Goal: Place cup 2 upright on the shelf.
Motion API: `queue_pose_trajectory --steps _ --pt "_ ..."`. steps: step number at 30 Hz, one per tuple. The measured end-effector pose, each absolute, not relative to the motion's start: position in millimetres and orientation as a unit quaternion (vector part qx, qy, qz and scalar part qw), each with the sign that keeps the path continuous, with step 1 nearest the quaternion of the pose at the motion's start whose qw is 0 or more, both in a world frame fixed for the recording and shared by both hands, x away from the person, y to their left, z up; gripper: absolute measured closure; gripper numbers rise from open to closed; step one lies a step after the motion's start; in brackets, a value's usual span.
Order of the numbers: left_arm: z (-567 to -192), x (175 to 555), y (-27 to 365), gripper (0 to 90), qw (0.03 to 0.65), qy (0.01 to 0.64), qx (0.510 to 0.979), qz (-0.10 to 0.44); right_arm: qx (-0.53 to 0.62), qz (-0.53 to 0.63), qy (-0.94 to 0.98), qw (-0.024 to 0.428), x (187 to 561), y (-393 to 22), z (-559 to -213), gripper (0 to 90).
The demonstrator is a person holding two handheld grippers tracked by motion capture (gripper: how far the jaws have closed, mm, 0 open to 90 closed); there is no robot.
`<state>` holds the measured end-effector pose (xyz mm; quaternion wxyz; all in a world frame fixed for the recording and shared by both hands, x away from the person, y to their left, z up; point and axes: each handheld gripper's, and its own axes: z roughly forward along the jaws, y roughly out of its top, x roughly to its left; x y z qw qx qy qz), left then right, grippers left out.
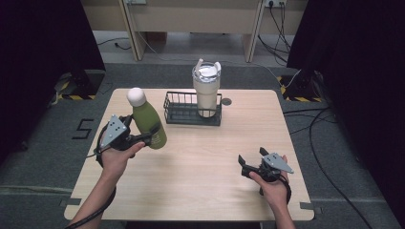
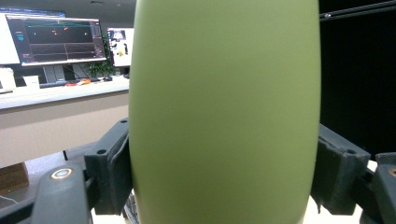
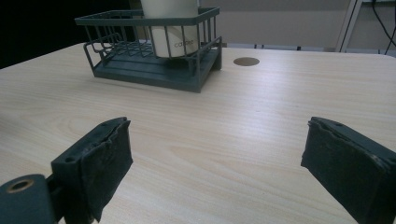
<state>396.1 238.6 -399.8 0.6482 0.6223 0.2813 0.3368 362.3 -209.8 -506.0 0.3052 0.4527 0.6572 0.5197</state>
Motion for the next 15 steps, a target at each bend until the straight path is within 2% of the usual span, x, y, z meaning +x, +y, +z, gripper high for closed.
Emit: queue_pose_trajectory --steps 15 --pt "-394 415 233 21.1 0.643 0.284 0.624 0.341 0.451 0.519 0.659 0.305 363 -209 -507 8.8"
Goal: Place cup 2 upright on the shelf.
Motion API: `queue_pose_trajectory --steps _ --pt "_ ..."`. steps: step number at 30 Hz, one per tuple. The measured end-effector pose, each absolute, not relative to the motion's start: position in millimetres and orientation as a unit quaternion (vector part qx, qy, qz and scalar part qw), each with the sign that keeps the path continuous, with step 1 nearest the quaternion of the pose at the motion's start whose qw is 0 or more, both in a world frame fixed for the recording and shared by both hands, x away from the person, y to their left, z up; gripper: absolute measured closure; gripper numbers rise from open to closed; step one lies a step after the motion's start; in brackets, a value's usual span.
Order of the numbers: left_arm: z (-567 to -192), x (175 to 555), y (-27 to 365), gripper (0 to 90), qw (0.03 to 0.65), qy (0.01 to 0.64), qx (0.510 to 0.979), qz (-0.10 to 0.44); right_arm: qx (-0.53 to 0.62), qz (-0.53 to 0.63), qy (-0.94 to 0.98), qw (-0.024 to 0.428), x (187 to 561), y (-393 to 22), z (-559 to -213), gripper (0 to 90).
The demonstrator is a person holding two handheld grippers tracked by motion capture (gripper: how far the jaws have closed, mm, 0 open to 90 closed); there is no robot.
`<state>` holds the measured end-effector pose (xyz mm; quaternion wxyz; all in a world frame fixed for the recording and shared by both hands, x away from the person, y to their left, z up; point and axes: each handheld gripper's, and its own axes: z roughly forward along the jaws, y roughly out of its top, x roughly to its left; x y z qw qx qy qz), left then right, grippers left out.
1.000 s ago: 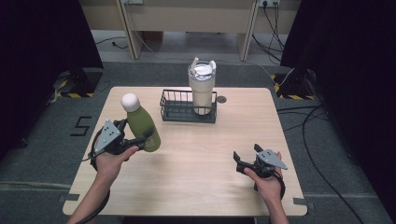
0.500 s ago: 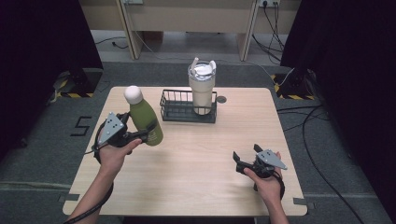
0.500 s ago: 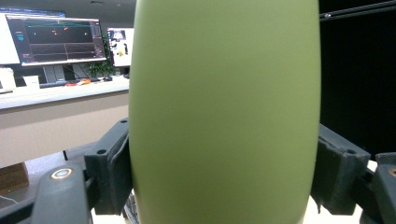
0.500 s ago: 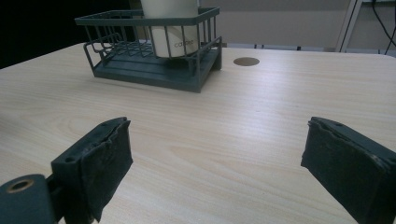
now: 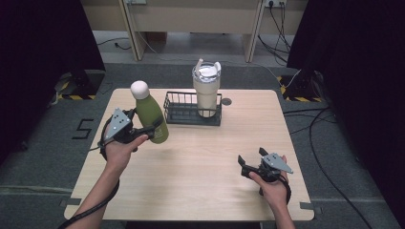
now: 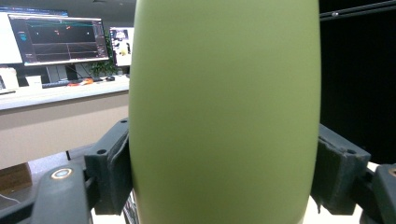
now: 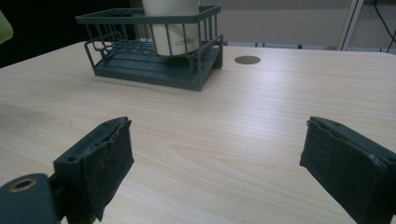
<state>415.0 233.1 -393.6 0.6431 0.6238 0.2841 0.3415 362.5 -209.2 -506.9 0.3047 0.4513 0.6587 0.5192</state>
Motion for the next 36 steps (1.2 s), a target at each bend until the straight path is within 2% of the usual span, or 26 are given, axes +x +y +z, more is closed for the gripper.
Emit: queue_pose_trajectory --steps 36 --pt "-379 456 223 21.1 0.635 0.295 0.622 0.35 0.457 0.52 0.655 0.302 363 -209 -507 10.6"
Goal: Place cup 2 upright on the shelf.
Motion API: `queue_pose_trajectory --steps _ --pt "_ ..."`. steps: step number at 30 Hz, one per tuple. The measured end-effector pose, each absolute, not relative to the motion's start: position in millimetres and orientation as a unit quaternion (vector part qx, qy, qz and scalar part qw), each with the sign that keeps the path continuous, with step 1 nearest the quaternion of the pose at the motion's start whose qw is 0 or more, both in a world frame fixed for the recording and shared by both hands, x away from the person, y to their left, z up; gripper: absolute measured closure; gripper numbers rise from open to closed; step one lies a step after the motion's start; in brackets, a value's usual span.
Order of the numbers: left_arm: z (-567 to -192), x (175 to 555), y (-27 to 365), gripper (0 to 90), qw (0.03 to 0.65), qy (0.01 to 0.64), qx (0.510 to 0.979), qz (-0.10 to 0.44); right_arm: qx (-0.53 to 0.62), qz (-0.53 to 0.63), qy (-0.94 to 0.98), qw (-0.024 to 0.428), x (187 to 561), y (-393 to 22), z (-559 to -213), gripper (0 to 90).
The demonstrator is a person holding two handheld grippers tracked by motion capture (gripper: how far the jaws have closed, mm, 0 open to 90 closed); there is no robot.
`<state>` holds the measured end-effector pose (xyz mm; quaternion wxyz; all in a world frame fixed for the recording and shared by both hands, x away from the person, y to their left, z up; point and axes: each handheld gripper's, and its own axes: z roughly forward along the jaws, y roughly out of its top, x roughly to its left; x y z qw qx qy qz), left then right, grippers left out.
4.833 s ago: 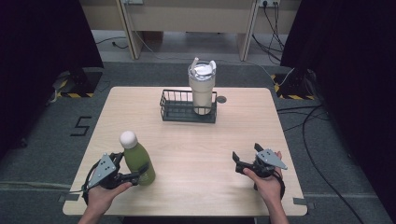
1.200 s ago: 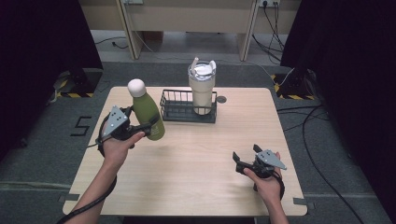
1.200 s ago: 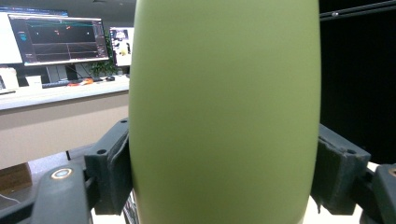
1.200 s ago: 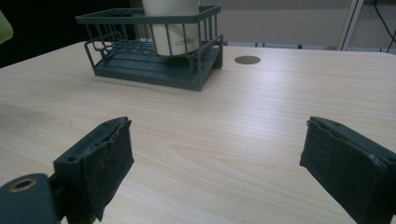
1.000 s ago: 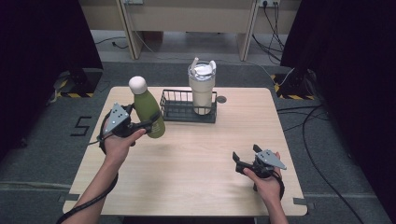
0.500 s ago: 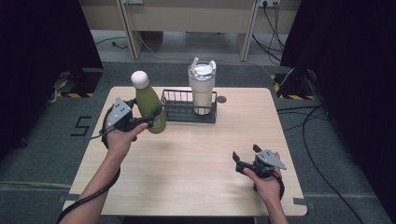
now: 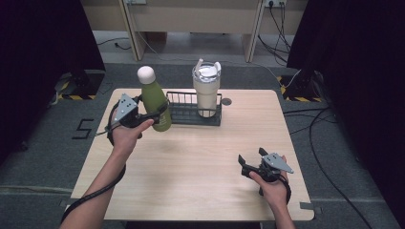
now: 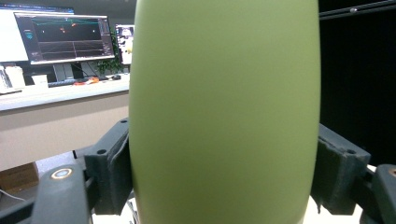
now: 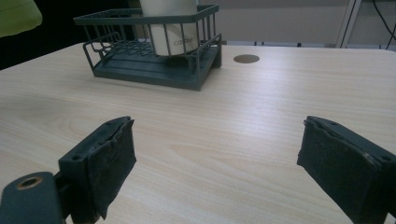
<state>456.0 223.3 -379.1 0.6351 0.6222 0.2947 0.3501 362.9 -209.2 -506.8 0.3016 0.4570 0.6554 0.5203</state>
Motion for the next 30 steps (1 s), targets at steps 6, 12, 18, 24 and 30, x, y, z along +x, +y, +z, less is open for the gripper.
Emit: queue_pose_trajectory --steps 6,12,18,24,30 --pt "-376 465 221 21.1 0.634 0.297 0.623 0.349 0.458 0.52 0.656 0.3 363 -209 -507 10.7" --pt "-374 472 218 21.1 0.634 0.3 0.62 0.353 0.457 0.519 0.656 0.302 363 -210 -507 10.9" --pt "-369 479 214 21.1 0.633 0.3 0.618 0.357 0.459 0.52 0.655 0.298 363 -209 -507 11.1" --pt "-366 488 211 21.1 0.632 0.304 0.617 0.358 0.46 0.52 0.656 0.297 363 -209 -507 11.3" --pt "-365 497 207 21.1 0.626 0.306 0.62 0.362 0.459 0.52 0.656 0.297 363 -209 -507 11.4"
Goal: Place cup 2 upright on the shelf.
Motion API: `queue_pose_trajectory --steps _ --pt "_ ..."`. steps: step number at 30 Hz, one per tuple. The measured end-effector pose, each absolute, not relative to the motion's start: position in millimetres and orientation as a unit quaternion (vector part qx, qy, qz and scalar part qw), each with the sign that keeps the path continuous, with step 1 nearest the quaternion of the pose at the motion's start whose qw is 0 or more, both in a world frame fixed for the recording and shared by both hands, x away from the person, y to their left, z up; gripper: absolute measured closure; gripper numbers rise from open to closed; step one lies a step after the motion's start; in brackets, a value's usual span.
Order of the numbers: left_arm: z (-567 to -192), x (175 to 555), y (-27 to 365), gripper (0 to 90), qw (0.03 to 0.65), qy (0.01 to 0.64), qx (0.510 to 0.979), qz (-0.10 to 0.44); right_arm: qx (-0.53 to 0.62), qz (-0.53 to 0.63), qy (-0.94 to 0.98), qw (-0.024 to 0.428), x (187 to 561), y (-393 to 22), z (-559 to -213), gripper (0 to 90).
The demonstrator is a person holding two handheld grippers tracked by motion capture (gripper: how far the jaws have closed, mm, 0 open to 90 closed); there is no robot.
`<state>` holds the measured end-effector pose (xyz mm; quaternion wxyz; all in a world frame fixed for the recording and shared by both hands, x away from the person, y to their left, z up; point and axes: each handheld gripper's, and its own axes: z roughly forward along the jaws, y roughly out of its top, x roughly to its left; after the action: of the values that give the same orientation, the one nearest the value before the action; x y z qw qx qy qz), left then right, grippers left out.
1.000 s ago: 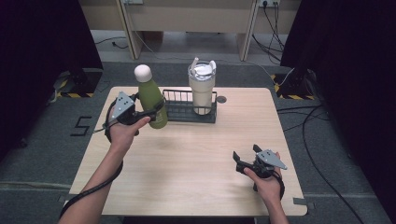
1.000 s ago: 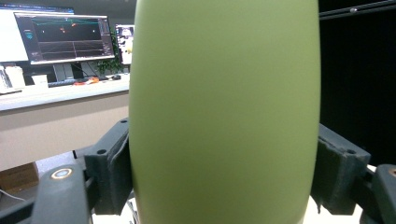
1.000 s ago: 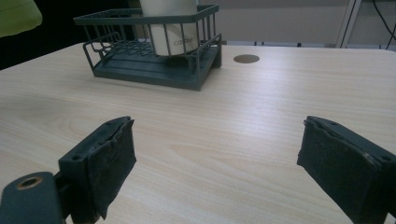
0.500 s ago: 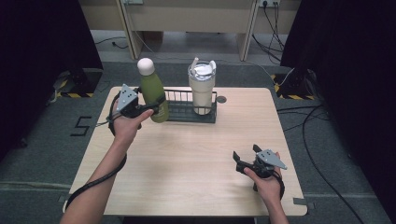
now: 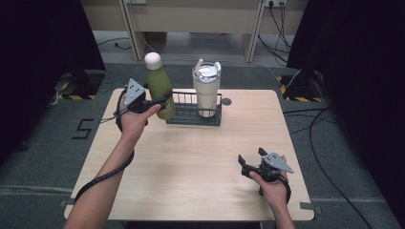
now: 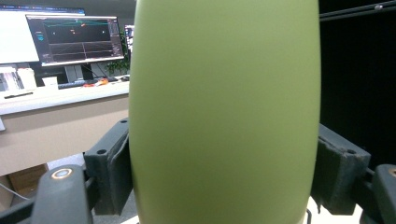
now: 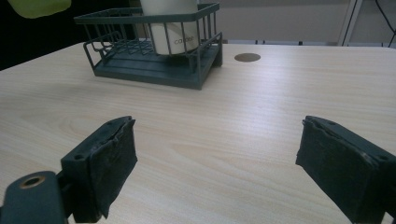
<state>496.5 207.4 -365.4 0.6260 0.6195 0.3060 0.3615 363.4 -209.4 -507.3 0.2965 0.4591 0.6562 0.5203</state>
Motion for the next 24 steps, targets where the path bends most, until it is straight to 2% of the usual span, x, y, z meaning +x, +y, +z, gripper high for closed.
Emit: queue_pose_trajectory --steps 24 --pt "-363 522 196 21.1 0.618 0.317 0.617 0.37 0.46 0.522 0.654 0.295 364 -210 -508 11.9"
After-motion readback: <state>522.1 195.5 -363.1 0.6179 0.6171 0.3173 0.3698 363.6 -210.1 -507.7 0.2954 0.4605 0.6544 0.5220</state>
